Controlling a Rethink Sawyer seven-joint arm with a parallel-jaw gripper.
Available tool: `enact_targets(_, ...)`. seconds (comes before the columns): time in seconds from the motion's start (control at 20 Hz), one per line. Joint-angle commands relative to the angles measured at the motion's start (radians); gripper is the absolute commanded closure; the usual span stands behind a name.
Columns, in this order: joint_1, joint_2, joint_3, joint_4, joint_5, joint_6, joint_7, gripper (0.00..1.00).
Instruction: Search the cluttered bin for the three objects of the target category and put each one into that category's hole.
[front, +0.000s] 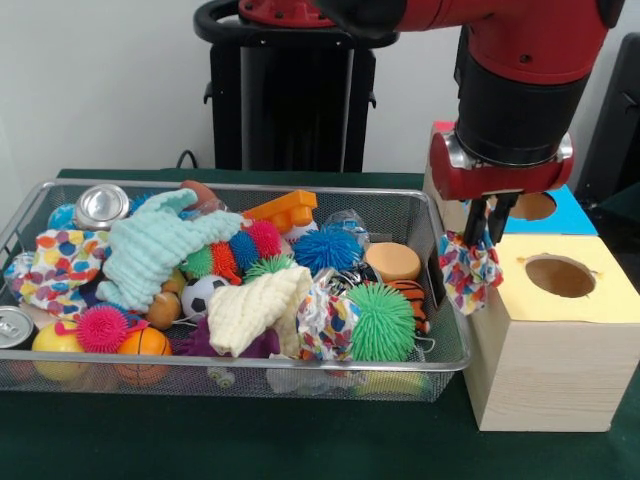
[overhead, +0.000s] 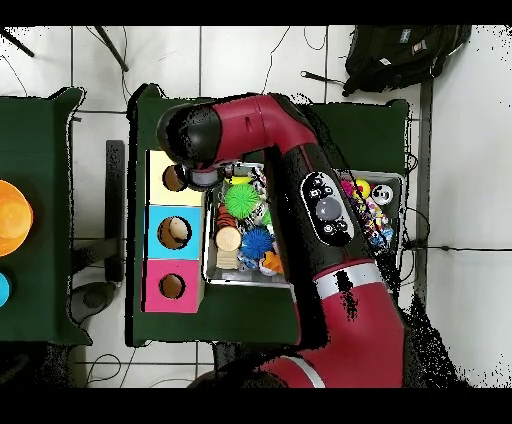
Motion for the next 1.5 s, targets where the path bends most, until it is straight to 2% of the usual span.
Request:
enact_targets(0.05, 0.005, -0.048, -0.026, 0.058, 0.02, 0.11, -0.094, 1.0)
enact_targets(0.4, 0.015, -0.111, -0.011, 0.155, 0.012, -0.017, -0.08, 1.0)
enact_targets(0.85, -0.002, -0.098, 0.013, 0.167, 0.035, -0.023, -0.119, 1.0)
enact_targets(1.5, 0.003, -0.13, 0.018, 0.268, 0.042, -0.105, -0.087, 1.0)
